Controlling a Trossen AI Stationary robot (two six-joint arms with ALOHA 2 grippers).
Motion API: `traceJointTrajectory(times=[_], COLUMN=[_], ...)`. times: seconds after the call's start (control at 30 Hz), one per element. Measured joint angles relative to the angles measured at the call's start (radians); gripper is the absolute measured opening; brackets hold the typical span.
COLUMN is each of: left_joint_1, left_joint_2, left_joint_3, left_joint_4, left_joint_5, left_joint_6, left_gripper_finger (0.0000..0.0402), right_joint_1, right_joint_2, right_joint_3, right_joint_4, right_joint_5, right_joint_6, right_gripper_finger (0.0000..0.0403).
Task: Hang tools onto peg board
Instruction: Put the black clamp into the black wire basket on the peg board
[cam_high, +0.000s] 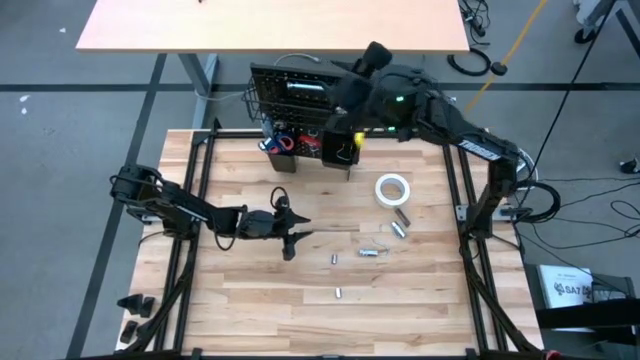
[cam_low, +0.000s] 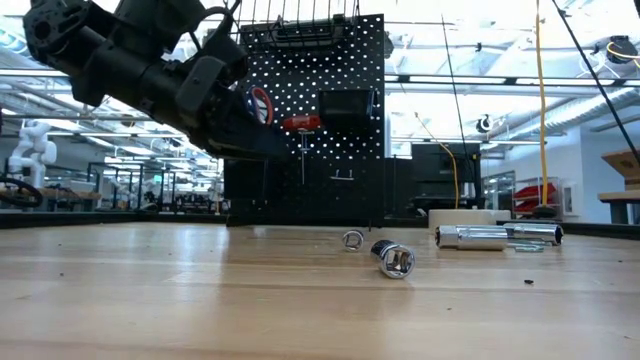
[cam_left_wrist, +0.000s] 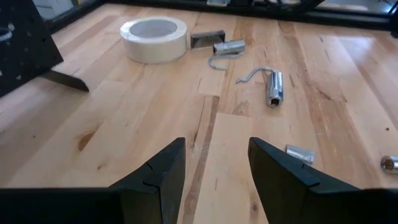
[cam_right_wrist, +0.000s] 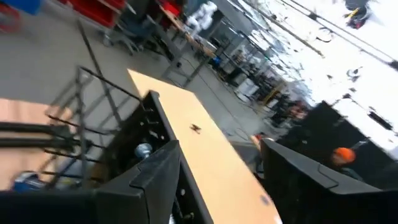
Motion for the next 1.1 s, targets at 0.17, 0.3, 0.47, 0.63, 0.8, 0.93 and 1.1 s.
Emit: traceJointTrajectory(times=[0.17, 0.3, 0.47, 0.63, 0.8, 0.93, 1.1], left_joint_1=[-0.008, -0.02, -0.027, -0.028, -0.027, -0.027, -0.025], left_joint_2=[0.0, 0.0, 0.0, 0.0, 0.0, 0.0, 0.0], left_joint_3=[0.0, 0.0, 0.0, 0.0, 0.0, 0.0, 0.0], left_joint_4=[-0.026, -0.024, -0.021, -0.019, -0.013, -0.012, -0.012], left_joint_5=[0.0, -0.002, -0.002, -0.003, -0.051, -0.079, -0.117], left_joint_6=[-0.017, -0.019, -0.019, -0.042, -0.041, -0.042, -0.04], left_gripper_finger=[0.0176, 0.0176, 0.0176, 0.0176, 0.0176, 0.0176, 0.0176], right_joint_1=[-0.014, -0.048, -0.04, -0.068, -0.14, -0.205, -0.289], right_joint_2=[-0.096, -0.164, -0.342, -0.617, -0.757, -0.739, -0.633], right_joint_3=[0.002, -0.047, -0.36, -0.911, -1.419, -1.633, -1.664], right_joint_4=[-0.255, -0.508, -0.417, 0.068, 0.58, 0.962, 1.154], right_joint_5=[-0.184, -0.24, -0.245, -0.381, -0.492, -0.54, -0.6], right_joint_6=[0.202, 0.352, 0.396, 0.407, 0.485, 0.525, 0.607], right_gripper_finger=[0.0212, 0.0212, 0.0212, 0.02, 0.0109, 0.0014, 0.0001])
